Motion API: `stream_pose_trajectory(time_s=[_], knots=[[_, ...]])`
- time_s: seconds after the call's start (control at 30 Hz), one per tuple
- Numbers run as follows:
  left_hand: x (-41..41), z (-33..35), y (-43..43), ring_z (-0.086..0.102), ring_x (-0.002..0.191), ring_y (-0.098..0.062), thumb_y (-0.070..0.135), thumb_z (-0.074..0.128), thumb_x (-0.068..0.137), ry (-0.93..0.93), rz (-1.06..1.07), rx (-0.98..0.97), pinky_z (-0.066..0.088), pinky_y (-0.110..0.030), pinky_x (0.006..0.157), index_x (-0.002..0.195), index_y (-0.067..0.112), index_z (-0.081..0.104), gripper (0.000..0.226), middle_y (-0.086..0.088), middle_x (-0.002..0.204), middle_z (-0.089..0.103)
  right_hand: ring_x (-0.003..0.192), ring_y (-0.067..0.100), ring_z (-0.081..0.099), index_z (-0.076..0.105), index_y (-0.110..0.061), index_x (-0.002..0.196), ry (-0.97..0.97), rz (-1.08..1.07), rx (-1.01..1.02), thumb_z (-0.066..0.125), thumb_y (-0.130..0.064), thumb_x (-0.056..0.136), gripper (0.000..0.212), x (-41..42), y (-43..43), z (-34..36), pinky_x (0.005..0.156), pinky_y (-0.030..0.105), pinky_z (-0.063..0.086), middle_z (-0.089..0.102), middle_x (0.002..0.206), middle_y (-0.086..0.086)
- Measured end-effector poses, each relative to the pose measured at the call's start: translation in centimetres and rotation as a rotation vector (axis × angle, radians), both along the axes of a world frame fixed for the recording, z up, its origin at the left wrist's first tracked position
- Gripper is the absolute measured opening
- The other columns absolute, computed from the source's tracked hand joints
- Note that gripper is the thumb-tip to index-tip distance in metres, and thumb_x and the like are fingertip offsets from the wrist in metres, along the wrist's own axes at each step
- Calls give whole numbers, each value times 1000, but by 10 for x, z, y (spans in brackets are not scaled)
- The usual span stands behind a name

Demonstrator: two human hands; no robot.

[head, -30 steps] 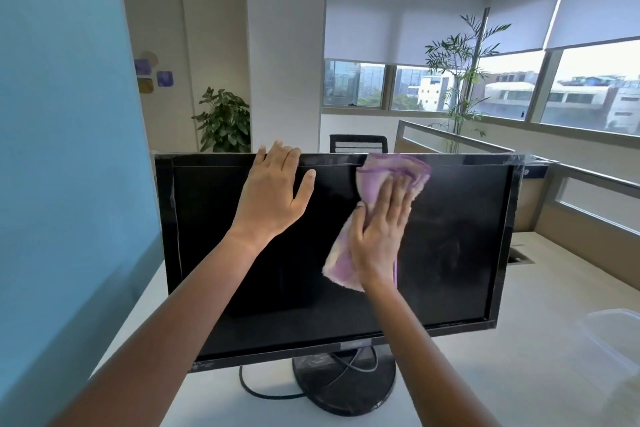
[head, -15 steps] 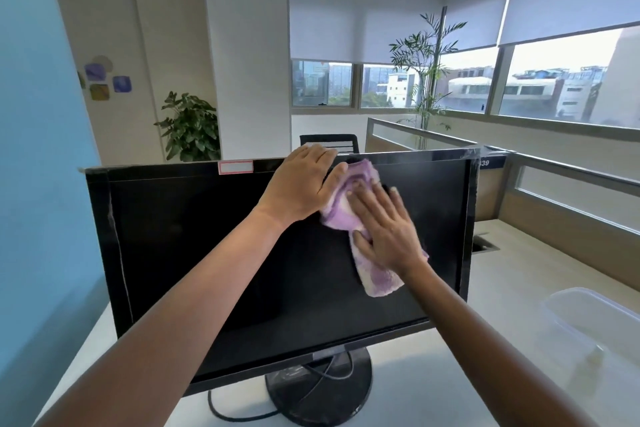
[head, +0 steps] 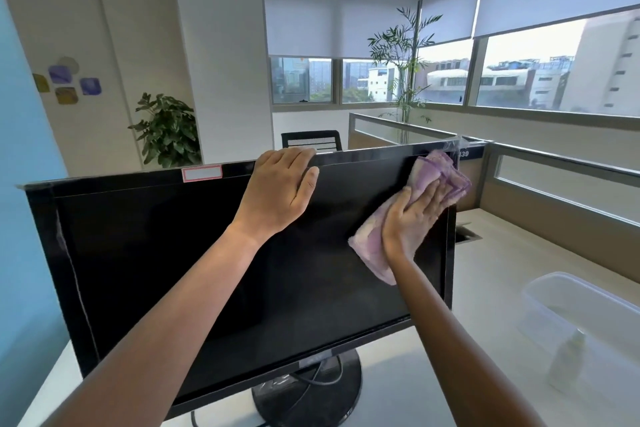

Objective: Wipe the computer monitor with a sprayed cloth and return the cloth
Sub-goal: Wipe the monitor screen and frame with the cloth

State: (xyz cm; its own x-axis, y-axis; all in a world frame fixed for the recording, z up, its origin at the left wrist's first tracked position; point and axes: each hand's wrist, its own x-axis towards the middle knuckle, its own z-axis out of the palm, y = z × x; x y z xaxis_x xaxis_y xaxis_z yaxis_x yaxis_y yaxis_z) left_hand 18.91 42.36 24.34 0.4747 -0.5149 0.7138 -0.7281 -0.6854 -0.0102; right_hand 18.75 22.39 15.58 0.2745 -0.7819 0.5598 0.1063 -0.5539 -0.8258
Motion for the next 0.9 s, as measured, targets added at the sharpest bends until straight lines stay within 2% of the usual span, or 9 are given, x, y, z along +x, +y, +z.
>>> stream_pose_trajectory(time_s=[0.13,0.27,0.43,0.6,0.7,0.8,0.9], knots=[[5,-2,2,50,123,-25,40,16,89,-39,33,111,34,-38,103,132,7,45,61,-8,132,56,145,23,-8,7,-2,147,-6,38,-240,26,-36,95,65,11,37,14,120,35,-6,1,157,17],[10,-4,4,51,123,-27,40,20,89,-75,58,180,37,-41,103,133,7,44,60,-10,134,54,143,17,-2,14,-4,146,15,10,-324,34,-30,94,61,11,23,-2,119,32,1,10,156,14],[10,-5,-1,51,122,-27,42,18,88,-64,61,158,33,-40,104,133,9,43,62,-8,132,55,146,22,4,13,-2,146,26,-60,-87,30,-32,94,62,8,6,-35,121,34,4,10,157,15],[9,-5,1,50,123,-26,43,17,87,-68,60,140,30,-39,105,133,10,43,63,-7,133,55,146,18,-5,2,-8,148,98,-62,324,23,-40,97,64,-12,20,-119,119,28,-3,-2,159,9],[7,-4,0,49,124,-26,45,15,85,-63,53,131,29,-39,106,133,11,43,65,-7,133,54,146,21,-6,0,-6,148,164,-44,525,26,-32,100,60,-20,27,-138,119,31,-4,-4,159,10],[7,-5,2,49,124,-27,46,15,85,-61,48,115,30,-40,106,133,11,43,65,-7,133,54,145,28,-10,1,0,146,186,-46,591,26,-30,100,61,-18,24,-108,118,36,-9,-5,157,17],[9,-4,3,49,123,-27,47,15,85,-56,32,105,29,-40,105,133,11,43,66,-7,133,55,145,26,-15,2,0,146,114,-6,427,27,-29,101,60,-13,28,-55,116,32,-13,-7,157,19]])
